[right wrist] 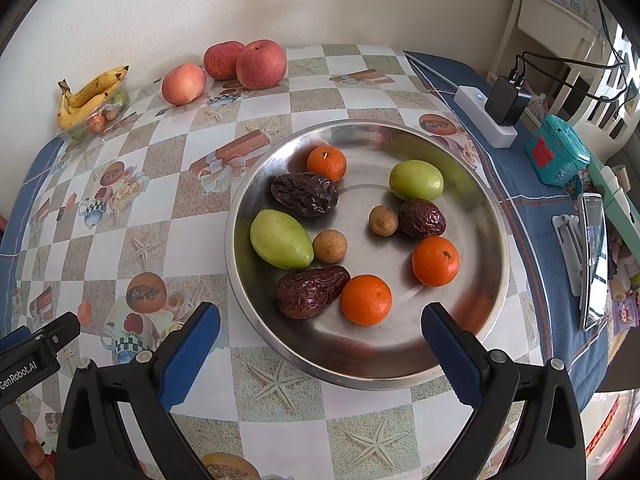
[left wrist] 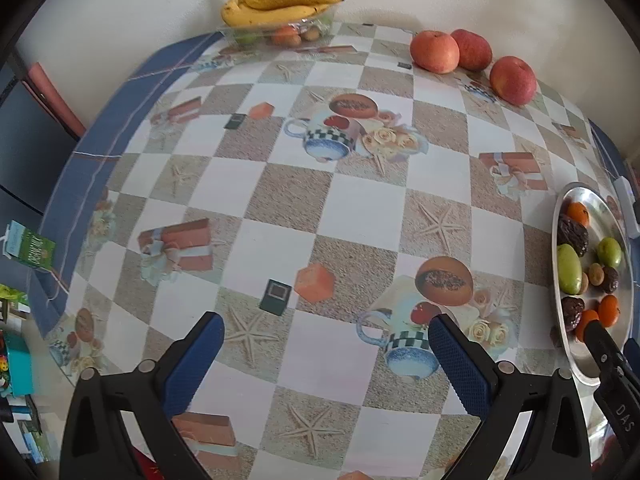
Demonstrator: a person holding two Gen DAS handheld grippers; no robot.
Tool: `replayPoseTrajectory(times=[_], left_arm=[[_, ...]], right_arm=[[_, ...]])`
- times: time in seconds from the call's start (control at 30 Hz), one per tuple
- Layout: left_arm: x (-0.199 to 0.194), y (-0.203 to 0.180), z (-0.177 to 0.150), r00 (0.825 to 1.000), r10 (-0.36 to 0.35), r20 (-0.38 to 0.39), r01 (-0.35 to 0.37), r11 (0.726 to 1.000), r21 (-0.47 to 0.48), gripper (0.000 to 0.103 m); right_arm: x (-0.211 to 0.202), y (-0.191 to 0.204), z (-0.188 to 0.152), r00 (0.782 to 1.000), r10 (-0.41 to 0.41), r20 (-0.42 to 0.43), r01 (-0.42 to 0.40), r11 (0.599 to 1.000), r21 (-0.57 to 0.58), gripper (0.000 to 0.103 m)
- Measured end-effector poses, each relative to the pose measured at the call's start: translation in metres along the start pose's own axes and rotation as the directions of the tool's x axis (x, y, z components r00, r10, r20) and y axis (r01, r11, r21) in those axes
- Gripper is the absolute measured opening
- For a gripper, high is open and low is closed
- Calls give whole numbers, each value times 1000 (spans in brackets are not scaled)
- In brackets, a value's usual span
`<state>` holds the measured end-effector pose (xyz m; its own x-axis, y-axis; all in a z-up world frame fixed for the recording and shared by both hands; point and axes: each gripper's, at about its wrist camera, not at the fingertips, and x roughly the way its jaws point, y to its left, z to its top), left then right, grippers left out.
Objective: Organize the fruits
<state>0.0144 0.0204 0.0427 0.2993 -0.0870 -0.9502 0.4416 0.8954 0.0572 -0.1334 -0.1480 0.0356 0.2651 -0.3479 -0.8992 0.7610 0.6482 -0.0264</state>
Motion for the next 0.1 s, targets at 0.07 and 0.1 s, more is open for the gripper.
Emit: replayPoseTrajectory(times=[0.07, 0.1], left_arm=[[-2, 0, 1, 1000, -2, 9, 2, 1000, 4, 103], [-2, 0, 1, 1000, -10, 9, 10, 1000, 7, 103]], right_arm=[[0, 0, -1, 1000, 0, -1, 0, 1000, 2, 101], [1, -1, -2, 1000, -1, -1, 1, 1000, 2, 101]])
